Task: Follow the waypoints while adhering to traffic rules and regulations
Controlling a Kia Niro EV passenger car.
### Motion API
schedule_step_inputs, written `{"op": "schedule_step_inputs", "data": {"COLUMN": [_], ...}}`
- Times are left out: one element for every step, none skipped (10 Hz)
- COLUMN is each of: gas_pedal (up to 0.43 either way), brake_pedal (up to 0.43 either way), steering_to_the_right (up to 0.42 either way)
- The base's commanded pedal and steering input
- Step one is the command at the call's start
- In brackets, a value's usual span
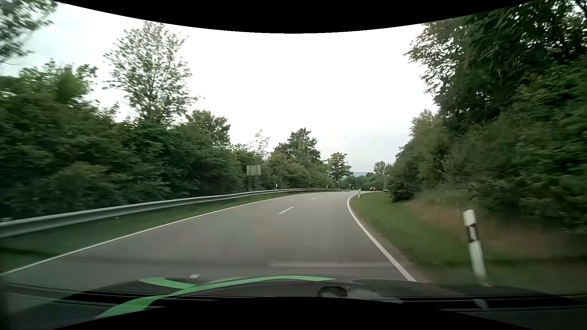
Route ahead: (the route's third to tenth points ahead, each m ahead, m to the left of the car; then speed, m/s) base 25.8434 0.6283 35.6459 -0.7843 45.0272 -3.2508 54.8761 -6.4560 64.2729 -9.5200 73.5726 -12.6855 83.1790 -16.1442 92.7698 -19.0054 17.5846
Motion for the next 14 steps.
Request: {"op": "schedule_step_inputs", "data": {"gas_pedal": [0.248,0.240,0.220,0.177,0.177,0.157,0.150,0.150,0.150,0.150,0.110,0.087,0.087,0.087], "brake_pedal": [0.000,0.000,0.000,0.000,0.000,0.000,0.000,0.000,0.000,0.000,0.000,0.000,0.000,0.000], "steering_to_the_right": [0.034,0.034,0.034,0.034,0.034,0.034,0.034,0.034,0.034,0.034,0.034,0.034,0.034,0.034]}}
